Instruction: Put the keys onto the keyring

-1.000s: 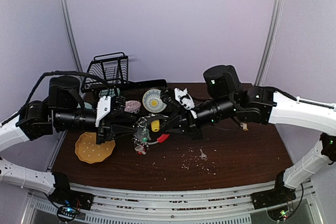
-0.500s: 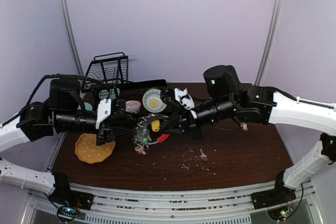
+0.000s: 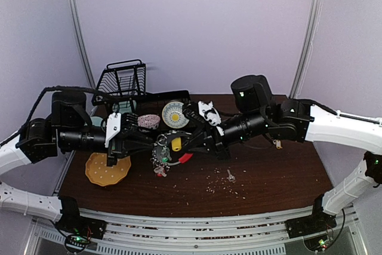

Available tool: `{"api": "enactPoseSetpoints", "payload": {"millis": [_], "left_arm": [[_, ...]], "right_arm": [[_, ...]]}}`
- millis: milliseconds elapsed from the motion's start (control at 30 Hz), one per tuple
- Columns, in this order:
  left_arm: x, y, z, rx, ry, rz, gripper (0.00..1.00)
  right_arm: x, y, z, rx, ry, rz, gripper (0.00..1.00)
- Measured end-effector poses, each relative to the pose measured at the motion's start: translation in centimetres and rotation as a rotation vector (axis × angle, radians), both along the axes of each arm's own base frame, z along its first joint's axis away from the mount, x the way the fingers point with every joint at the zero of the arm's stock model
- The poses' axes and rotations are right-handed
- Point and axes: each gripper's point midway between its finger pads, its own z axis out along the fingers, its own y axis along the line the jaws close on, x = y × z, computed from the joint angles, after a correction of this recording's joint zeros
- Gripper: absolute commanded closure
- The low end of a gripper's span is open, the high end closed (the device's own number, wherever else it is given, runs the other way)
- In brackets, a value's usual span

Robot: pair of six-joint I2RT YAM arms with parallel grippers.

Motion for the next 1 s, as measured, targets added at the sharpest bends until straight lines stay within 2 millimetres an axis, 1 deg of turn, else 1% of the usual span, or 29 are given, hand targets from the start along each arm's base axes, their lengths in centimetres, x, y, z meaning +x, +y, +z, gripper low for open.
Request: {"api": "enactPoseSetpoints", "payload": {"millis": [200, 300, 433, 533, 600, 667, 767, 900, 1000], "left_arm": [[0.1, 0.5, 0.6, -0.036, -0.03, 0.019, 0.9], [0.0, 0.3, 0.6, -0.045, -0.033, 0.013, 0.86], [-0.3, 0.1, 0.1, -0.036, -0.034, -0.007, 0.78], [-0.5, 0.4, 0.1, -0.024, -0.06, -0.013, 0.75], [-0.5, 1.0, 0.6, -0.031, -0.091, -0.002, 0.74], [-0.4, 2.0, 1.7, -0.056, -0.138, 0.025, 0.7], [-0.2, 2.6, 2.5, -0.073, -0.172, 0.049, 0.68], [0.5, 1.8, 1.4, -0.038, -0.16, 0.059, 0.69], [0.9, 1.1, -0.3, 0.006, -0.144, 0.054, 0.69]], "right_arm": [[0.0, 0.0, -0.1, -0.001, 0.001, 0.0, 1.0], [0.0, 0.0, -0.1, -0.001, 0.001, 0.0, 1.0], [0.0, -0.1, 0.0, 0.0, 0.004, -0.001, 1.0], [-0.1, -0.2, 0.1, 0.003, 0.005, -0.003, 1.0], [-0.1, -0.2, 0.1, 0.003, 0.005, -0.003, 1.0], [-0.1, -0.2, 0.2, 0.004, 0.005, -0.003, 1.0], [-0.1, -0.2, 0.2, 0.004, 0.005, -0.003, 1.0], [-0.1, -0.2, 0.1, 0.004, 0.008, -0.004, 1.0], [-0.1, -0.3, 0.1, 0.003, 0.008, -0.004, 1.0]]}}
